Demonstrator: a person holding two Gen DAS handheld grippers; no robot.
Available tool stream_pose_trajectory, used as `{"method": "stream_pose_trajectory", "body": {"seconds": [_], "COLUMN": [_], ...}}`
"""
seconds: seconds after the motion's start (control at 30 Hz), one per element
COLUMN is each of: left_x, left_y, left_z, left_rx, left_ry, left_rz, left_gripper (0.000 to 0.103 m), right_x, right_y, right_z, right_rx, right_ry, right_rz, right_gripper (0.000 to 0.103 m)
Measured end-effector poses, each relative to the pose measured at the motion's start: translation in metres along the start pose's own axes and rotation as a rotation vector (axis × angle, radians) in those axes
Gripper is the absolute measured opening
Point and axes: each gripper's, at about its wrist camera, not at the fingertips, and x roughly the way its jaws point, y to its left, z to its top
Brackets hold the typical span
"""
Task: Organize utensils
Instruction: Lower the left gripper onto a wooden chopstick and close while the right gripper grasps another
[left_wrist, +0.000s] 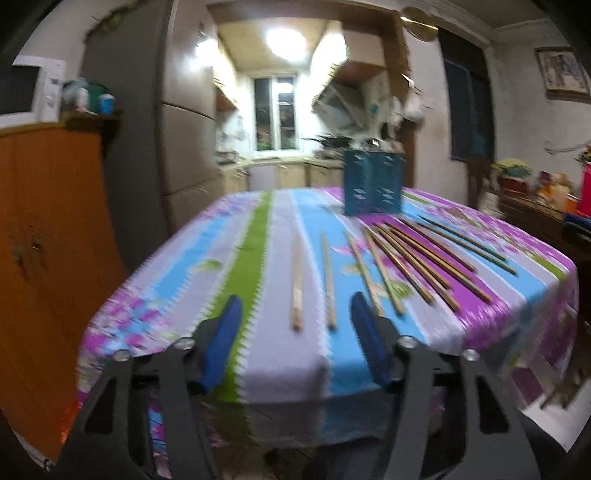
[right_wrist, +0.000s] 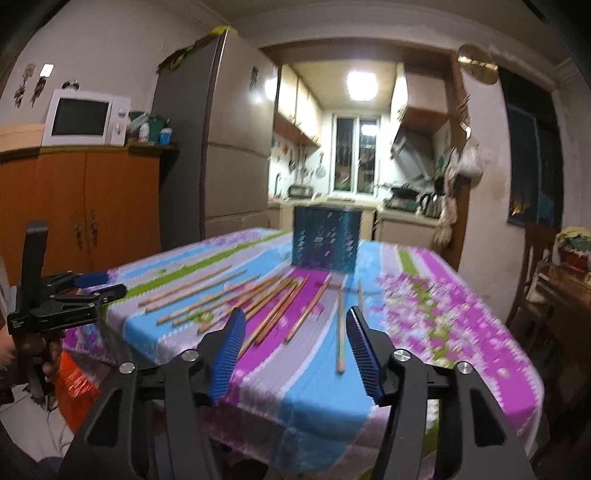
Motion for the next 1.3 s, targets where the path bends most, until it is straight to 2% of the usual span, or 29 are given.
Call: {"method": "stream_pose_trajectory", "body": {"seconds": [0.1,0.2,0.33,0.63,0.87,1.0,1.17,1.3], "left_x": [0.012,0.028,0.041,0.072,0.078,0.078,0.078,0.078], "left_y": [0.000,0.009,0.016,0.010,0.012,0.012,0.012,0.011], "left_z": [-0.006,-0.009,-0.013,-0.004,-0.006,-0.006,-0.006,-0.007], "left_rx": [0.014,-0.003,-0.009,0.005,-0.001,0.001,-0.004,-0.009], "left_ry": [0.026,0.060,0.093,0.082,0.053,0.049,0.053,0.048], "left_rz": [-0.030,-0.022,-0.023,-0.049,-0.060,-0.059,-0.050,-0.039], "left_gripper": [0.036,0.028,0.027,0.027,0.027,0.027,0.027,0.027], "right_x": [0.009,0.018,0.026,0.047,0.060,0.077,0.093,0.098], "right_y": [0.005,0.007,0.010,0.011,-0.023,-0.046,-0.046,-0.044], "right_z": [-0.007,-0.010,-0.010,-0.006,-0.015,-0.025,-0.031,-0.035], "right_rx": [-0.003,-0.001,0.002,-0.005,0.013,0.054,0.075,0.081], "right_ry": [0.035,0.063,0.080,0.090,0.127,0.168,0.187,0.184], "right_rz": [0.015,0.017,0.019,0.013,-0.081,-0.102,-0.046,-0.050], "right_gripper": [0.058,0.058,0.058,0.058,0.057,0.051,0.031,0.029]}}
